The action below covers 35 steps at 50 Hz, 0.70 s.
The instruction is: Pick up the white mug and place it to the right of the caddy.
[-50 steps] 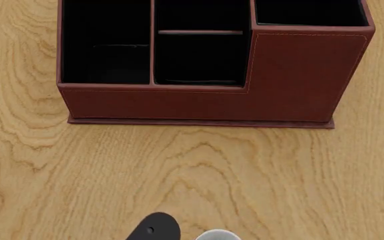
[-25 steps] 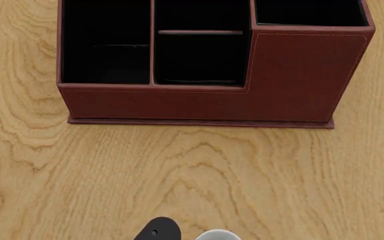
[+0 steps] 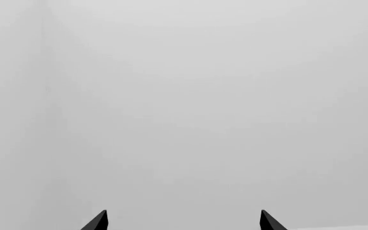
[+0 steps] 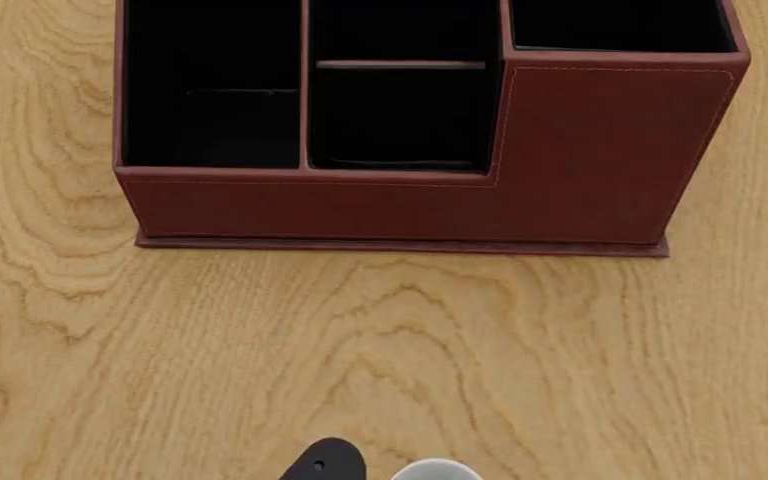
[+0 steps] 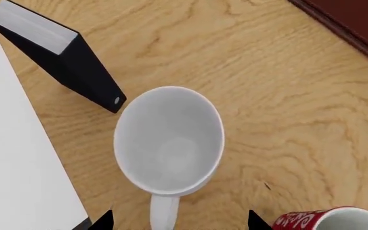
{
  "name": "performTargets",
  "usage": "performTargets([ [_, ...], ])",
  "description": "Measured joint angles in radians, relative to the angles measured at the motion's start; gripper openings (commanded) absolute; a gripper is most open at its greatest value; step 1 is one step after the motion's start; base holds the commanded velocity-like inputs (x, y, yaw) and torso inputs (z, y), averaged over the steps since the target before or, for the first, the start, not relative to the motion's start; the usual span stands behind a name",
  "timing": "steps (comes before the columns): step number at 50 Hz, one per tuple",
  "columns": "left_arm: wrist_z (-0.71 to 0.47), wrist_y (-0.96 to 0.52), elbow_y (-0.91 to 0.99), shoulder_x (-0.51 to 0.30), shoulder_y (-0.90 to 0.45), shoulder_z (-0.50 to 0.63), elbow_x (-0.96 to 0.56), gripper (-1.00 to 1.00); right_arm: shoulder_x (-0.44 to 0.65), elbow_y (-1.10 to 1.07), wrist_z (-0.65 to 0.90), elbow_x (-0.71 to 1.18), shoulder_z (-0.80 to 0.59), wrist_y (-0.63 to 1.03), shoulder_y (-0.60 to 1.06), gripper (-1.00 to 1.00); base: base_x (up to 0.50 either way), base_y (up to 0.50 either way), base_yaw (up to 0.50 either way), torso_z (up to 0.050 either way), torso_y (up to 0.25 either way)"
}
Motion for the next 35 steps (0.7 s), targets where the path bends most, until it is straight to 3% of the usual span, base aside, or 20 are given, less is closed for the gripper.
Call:
performTargets([
  [35,0.002,0.039,-0.019,-0.02,0.018,0.014,0.013,1.0,-0.016,0.104,-0.13,-0.127,-0.018,0.047,-0.082,1.0,0.0,0.0,0.0,0.0,0.0],
])
